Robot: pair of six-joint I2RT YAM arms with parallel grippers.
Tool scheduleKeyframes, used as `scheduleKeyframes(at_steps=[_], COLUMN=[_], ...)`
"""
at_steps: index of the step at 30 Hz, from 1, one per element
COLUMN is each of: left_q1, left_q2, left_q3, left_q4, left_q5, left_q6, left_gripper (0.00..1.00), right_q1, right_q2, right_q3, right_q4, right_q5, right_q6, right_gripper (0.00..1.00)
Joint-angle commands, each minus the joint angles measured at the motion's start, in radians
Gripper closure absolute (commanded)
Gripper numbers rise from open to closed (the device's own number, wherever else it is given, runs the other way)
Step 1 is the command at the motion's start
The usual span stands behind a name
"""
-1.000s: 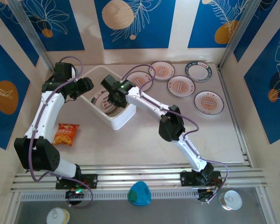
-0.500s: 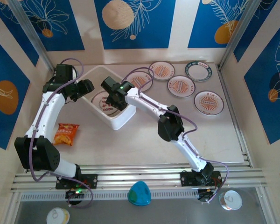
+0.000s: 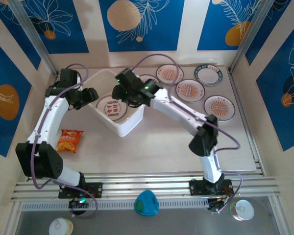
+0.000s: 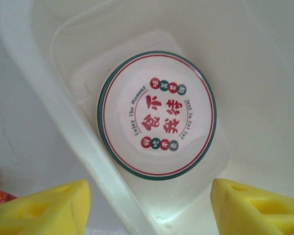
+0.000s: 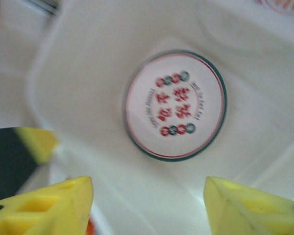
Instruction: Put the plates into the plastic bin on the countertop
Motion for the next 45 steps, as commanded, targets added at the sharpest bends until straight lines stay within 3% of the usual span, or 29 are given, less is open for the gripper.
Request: scheduleKeyframes(at_steps=[1, 6, 10, 14, 20, 34, 40, 45], left_q1=[-0.007, -0.022, -0.031, -0.041, -0.042, -0.043, -0.043, -0.043], left_q2=[0.023, 0.036, 0.044, 0.052, 0.063, 0.088, 0.093, 0.094], left_q3=[0.021, 0.022, 0.024, 0.022, 0.023, 0.058, 0.058, 0.061], left_q4=[-0.069, -0.081, -0.083, -0.083, -0.104, -0.139, -0.149, -0.154], left_q5=[-0.028, -0.051, -0.055, -0.056, -0.070, -0.072, -0.079, -0.082], left_q6=[0.023, 0.016, 0.007, 0.005, -0.002, -0.004, -0.001, 0.002], left_gripper=[0.34, 0.34, 0.33, 0.34, 0.34, 0.34, 0.34, 0.34], right_q1=[-0.056, -0.203, -0.350, -0.448, -0.545, -0.574, -0.560, -0.556], right_q2=[-0.098, -0.234, -0.238, -0.178, -0.013, 0.358, 0.514, 0.547], right_q3=[-0.079, -0.276, -0.391, -0.466, -0.416, -0.086, 0.133, 0.164], right_q4=[0.041, 0.099, 0.112, 0.165, 0.209, 0.202, 0.064, 0.019], right_q5=[-0.015, -0.137, -0.250, -0.300, -0.421, -0.439, -0.383, -0.348], right_q6=[-0.110, -0.159, -0.158, -0.180, -0.177, -0.105, -0.099, -0.091], right_gripper=[0.41, 0.43, 0.45, 0.47, 0.49, 0.54, 0.55, 0.58])
